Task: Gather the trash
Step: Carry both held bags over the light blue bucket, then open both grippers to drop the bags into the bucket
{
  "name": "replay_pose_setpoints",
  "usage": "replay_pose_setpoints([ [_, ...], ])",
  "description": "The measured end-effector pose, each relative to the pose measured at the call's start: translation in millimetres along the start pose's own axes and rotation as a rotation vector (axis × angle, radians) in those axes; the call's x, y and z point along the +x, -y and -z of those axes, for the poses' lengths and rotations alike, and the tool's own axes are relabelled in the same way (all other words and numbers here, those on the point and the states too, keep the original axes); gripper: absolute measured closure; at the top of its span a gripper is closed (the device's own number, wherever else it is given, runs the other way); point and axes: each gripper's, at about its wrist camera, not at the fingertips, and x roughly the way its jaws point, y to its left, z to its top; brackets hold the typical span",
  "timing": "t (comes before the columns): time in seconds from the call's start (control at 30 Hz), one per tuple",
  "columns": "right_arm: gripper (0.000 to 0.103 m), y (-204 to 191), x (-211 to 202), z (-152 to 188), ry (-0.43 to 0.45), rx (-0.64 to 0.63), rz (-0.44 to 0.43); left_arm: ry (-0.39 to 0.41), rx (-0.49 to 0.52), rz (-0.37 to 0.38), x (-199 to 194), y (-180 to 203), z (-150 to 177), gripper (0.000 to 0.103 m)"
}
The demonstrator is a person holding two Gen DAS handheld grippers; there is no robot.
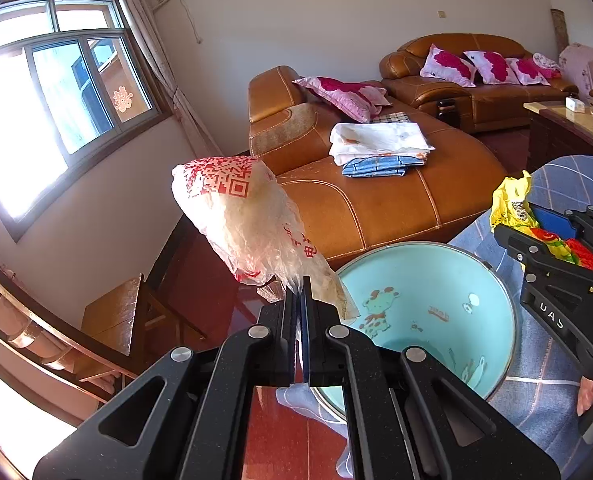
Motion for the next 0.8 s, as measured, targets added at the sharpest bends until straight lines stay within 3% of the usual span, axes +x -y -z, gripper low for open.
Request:
replay_pose_setpoints([
  [0.37, 0.066, -4, 7, 1, -0.012, -0.016, -0.018, -0.007, 0.02, 0.05, 0, 10, 6, 0.101],
  [0.47, 0.059, -4, 7, 2, -0.013, -0.014, -0.03, -0.01, 0.029, 0.07, 0, 13, 7, 0.096],
  [0.6, 0.054, 1, 8, 3, -0.016, 0.008, -0.041, -0.001, 0.031, 0.093, -2, 17, 8, 0.079],
  [0.8, 0.05, 4, 7, 4, -0.009, 0.025, -0.036, -0.007, 0.014, 0.087, 1, 13, 9, 0.074],
])
